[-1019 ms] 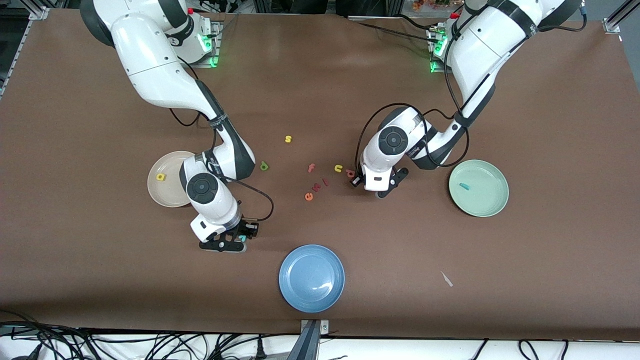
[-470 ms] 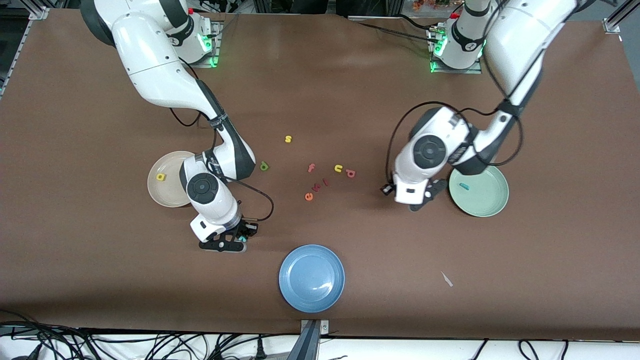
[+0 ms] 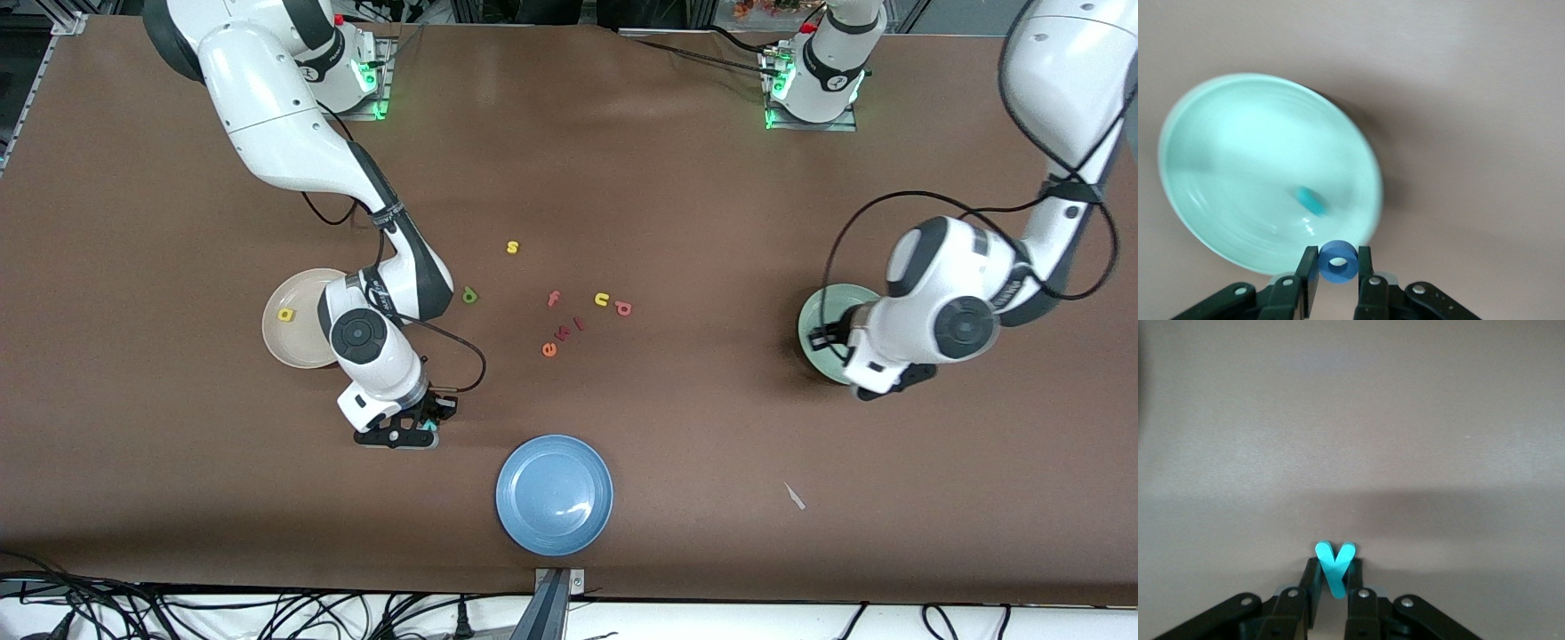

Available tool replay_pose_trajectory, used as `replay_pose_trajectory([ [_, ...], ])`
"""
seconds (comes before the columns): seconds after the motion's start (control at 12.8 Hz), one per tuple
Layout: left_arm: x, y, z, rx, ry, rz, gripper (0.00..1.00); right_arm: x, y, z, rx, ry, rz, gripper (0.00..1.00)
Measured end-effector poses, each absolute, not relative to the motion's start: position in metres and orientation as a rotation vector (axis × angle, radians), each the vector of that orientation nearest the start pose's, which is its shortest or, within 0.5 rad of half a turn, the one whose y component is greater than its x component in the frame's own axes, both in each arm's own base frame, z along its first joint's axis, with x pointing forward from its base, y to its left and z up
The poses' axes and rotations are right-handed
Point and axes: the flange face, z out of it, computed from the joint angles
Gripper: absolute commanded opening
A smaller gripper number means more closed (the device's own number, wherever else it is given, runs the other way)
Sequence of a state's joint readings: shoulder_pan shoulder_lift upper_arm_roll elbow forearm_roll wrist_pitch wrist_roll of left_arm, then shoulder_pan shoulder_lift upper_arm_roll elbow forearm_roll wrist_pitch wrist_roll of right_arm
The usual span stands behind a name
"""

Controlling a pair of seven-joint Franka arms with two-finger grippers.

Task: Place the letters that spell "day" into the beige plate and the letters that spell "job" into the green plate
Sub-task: 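Drop the y on the beige plate while the left drops o on green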

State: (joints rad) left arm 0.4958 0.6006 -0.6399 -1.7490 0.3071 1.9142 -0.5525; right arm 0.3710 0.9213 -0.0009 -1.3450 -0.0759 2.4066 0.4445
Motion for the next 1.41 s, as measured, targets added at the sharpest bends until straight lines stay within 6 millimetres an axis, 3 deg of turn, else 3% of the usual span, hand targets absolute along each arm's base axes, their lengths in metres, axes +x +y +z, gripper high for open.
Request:
replay_pose_trajectory([
  [0.16, 0.62, 0.009, 0.246, -3.055, -0.313, 0.504, 0.17, 0.705, 0.255, 0.193, -3.15, 0.006, -0.187, 0.0],
  [0.24, 0.618, 0.021, 0.236, -3.046, -0.274, 0.517, 0.34, 0.708, 0.245, 0.206, -3.154, -0.018, -0.165, 0.0],
  [0.31, 0.616, 0.025, 0.224, -3.035, -0.244, 0.533, 0.81, 0.711, 0.233, 0.222, -3.154, -0.053, -0.14, 0.0],
  [0.39, 0.615, 0.023, 0.214, -3.03, -0.221, 0.55, 1.0, 0.71, 0.218, 0.24, -3.155, -0.109, -0.112, 0.0],
  [0.55, 0.613, 0.018, 0.206, -3.036, -0.204, 0.567, 1.0, 0.698, 0.179, 0.277, -3.162, -0.227, -0.028, 0.0],
  [0.71, 0.618, 0.009, 0.215, -3.052, -0.207, 0.543, 1.0, 0.667, 0.135, 0.299, -3.164, -0.26, 0.069, 0.0],
  [0.78, 0.621, -0.005, 0.227, -3.072, -0.238, 0.532, 1.0, 0.641, 0.117, 0.301, -3.166, -0.25, 0.133, 0.0],
  [0.86, 0.622, -0.027, 0.241, -3.091, -0.283, 0.532, 1.0, 0.613, 0.102, 0.297, -3.166, -0.24, 0.201, 0.06],
  [0.94, 0.62, -0.054, 0.256, -3.099, -0.327, 0.528, 1.0, 0.585, 0.092, 0.291, -3.163, -0.236, 0.264, 0.25],
  [1.02, 0.617, -0.084, 0.27, -3.099, -0.377, 0.517, 1.0, 0.563, 0.084, 0.285, -3.159, -0.243, 0.309, 0.56],
  [1.1, 0.612, -0.116, 0.283, -3.093, -0.436, 0.504, 1.0, 0.547, 0.078, 0.282, -3.155, -0.255, 0.333, 0.65],
  [1.25, 0.597, -0.185, 0.294, -3.054, -0.558, 0.483, 1.0, 0.537, 0.071, 0.28, -3.152, -0.259, 0.346, 0.67],
  [1.41, 0.579, -0.253, 0.294, -3.042, -0.708, 0.418, 1.0, 0.538, 0.07, 0.279, -3.154, -0.26, 0.322, 0.68],
])
